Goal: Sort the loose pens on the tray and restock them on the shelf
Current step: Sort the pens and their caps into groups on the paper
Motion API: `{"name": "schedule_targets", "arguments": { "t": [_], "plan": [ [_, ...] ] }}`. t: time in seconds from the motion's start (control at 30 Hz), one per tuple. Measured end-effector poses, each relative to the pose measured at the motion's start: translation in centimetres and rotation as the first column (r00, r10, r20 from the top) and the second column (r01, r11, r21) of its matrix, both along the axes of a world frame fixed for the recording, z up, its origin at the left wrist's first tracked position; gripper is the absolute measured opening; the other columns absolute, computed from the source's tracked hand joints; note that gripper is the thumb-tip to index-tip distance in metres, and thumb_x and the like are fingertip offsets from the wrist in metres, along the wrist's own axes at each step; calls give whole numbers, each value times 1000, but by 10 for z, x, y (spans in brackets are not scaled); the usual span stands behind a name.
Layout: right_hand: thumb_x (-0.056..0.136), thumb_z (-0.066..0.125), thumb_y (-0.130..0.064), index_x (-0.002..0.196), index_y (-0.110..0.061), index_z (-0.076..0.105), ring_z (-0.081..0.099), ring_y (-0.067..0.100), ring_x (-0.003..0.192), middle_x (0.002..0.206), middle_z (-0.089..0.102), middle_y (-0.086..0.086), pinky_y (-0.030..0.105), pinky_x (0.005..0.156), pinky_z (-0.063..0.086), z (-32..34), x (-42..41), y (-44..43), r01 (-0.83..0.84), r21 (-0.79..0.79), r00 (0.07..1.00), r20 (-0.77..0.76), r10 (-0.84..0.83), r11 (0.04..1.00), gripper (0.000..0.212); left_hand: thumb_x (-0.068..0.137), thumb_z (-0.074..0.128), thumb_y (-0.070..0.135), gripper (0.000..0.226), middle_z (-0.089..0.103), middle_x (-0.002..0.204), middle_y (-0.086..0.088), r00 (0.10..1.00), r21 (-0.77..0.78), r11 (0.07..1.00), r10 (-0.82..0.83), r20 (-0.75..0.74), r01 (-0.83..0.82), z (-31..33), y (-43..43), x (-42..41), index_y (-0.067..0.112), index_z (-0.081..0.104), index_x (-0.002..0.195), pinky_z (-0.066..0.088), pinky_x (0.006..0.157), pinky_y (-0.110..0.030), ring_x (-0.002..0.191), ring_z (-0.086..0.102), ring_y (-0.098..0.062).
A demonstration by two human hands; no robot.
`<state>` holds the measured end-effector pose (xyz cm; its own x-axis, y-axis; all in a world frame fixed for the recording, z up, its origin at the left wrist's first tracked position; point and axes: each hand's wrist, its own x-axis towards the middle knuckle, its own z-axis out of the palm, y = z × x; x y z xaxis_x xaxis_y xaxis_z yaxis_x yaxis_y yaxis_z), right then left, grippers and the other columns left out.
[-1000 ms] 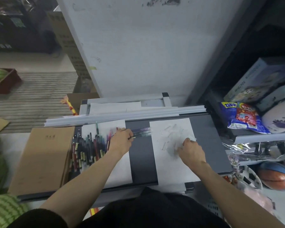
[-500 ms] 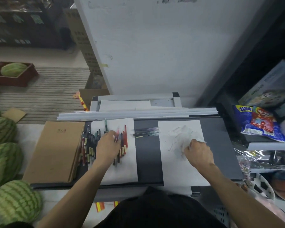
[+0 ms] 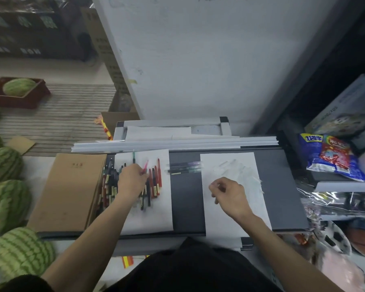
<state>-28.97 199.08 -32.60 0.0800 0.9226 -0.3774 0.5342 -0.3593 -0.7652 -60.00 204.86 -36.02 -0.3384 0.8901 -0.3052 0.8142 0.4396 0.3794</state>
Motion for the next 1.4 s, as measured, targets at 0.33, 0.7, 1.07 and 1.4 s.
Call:
{"name": "schedule_targets", "arguments": {
  "t": [0.33, 0.7, 1.07, 1.4],
  "plan": [
    [98, 68, -15, 102, 8, 72, 54, 20, 68, 83, 62, 15, 34, 76, 47, 61, -26, 9, 73, -80, 705, -701, -108, 994, 24, 105, 59, 19, 19, 67, 91, 14, 873, 302, 879, -439, 214, 368, 92, -59, 26, 18, 73, 117, 49, 78, -26, 83, 59, -8],
    [98, 61, -15, 91, -7, 79, 57, 22, 72, 87, 63, 14, 37, 79, 45, 109, -29, 5, 134, 9, 605, -792, -75, 991, 21, 108, 39, 36, 33, 57, 92, 24, 791, 446, 798, -551, 266, 406, 160, -90, 57, 21, 66, 119, 51, 68, -31, 82, 59, -15],
    [97, 70, -17, 90, -9, 79, 45, 15, 59, 65, 60, -4, 24, 61, 37, 111, -20, 10, 0, 180, 844, -528, 96, 984, 14, 108, 45, 30, 29, 57, 88, 24, 791, 480, 783, -556, 255, 395, 160, -86, 56, 19, 68, 120, 48, 63, -34, 76, 58, -19],
    [99, 69, -18, 106, -29, 80, 50, 18, 71, 91, 65, 2, 25, 67, 40, 118, -8, 24, -271, 328, 907, -226, 354, 905, 17, 108, 43, 33, 33, 51, 90, 30, 766, 465, 728, -625, 151, 503, 164, -78, 47, 18, 67, 125, 46, 66, -17, 78, 59, -9]
  ]
}}
